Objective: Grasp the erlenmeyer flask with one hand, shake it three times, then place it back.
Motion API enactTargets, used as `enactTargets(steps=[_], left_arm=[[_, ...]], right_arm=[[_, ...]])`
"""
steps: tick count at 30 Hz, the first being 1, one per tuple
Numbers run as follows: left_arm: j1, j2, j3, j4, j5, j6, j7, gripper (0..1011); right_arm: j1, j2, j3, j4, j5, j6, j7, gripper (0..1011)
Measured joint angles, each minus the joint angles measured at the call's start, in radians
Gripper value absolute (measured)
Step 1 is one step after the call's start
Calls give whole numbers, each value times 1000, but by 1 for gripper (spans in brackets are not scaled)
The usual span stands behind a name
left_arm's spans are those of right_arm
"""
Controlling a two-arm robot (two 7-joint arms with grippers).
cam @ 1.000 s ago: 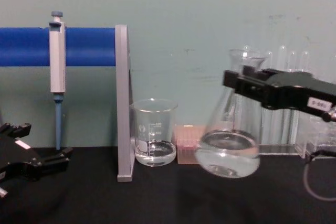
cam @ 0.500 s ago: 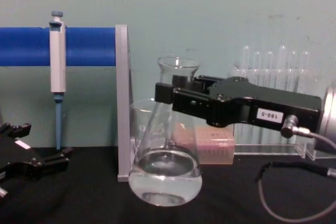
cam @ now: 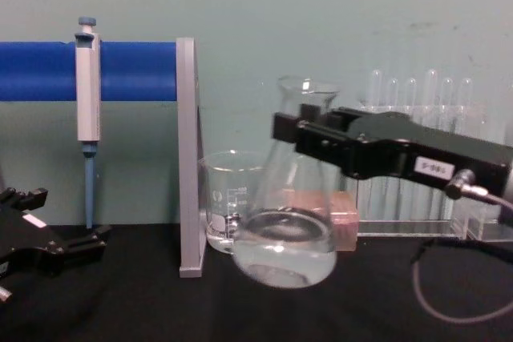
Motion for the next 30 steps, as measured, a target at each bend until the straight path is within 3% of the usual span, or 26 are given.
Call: enactTargets(steps=[7,20,25,30], left_arm=[[0,0,0,0,0,0,0,1001],[0,0,0,0,0,0,0,1001],[0,0,0,0,0,0,0,1001],[0,0,0,0,0,0,0,1001]], right_arm=[[-46,5,69,-21,-19,-4,-119,456],[-164,-15,223,-101,-105,26,-394,456],[-176,-22,241,-111,-120,37,-410,456],[-169,-30,233,-111,-123,51,-376,456]])
